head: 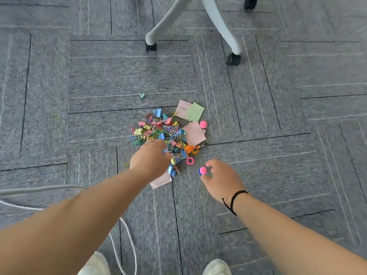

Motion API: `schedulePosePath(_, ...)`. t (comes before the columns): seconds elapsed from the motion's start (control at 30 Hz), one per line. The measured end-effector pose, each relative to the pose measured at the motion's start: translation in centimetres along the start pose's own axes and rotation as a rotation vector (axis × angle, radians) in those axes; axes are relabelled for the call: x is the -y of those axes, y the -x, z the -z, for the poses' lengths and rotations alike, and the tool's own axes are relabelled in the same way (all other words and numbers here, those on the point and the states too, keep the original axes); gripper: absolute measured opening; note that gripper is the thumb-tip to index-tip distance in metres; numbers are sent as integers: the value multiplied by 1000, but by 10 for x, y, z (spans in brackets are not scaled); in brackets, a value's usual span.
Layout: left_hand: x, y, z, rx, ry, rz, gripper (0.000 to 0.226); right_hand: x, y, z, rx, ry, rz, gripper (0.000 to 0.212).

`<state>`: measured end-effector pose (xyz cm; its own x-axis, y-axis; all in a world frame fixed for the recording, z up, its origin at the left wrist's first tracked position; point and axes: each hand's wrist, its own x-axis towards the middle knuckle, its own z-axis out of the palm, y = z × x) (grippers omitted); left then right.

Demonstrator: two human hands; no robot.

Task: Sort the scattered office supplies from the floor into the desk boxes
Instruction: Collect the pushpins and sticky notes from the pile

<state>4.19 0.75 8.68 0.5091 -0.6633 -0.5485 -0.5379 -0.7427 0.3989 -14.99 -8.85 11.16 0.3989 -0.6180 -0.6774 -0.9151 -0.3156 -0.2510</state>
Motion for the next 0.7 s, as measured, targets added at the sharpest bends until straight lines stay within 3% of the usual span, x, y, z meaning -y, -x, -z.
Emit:
schedulePosePath(0.23,2,-81,-64,64,-274,-411,39,-45,-92,-46,98,284,193,55)
schedulePosePath(0.37,3,-109,-71,-37,-418,-605,38,-50,-129,-52,56,280,272,41)
schedulePosePath(0.53,-7,-130,-63,-160,-523,-726,44,-52,-150,-41,104,219,327,33)
schedulePosePath(0.7,-24,-131,-70,-118,-752,-703,51,-52,-148,-34,39,82,219,28)
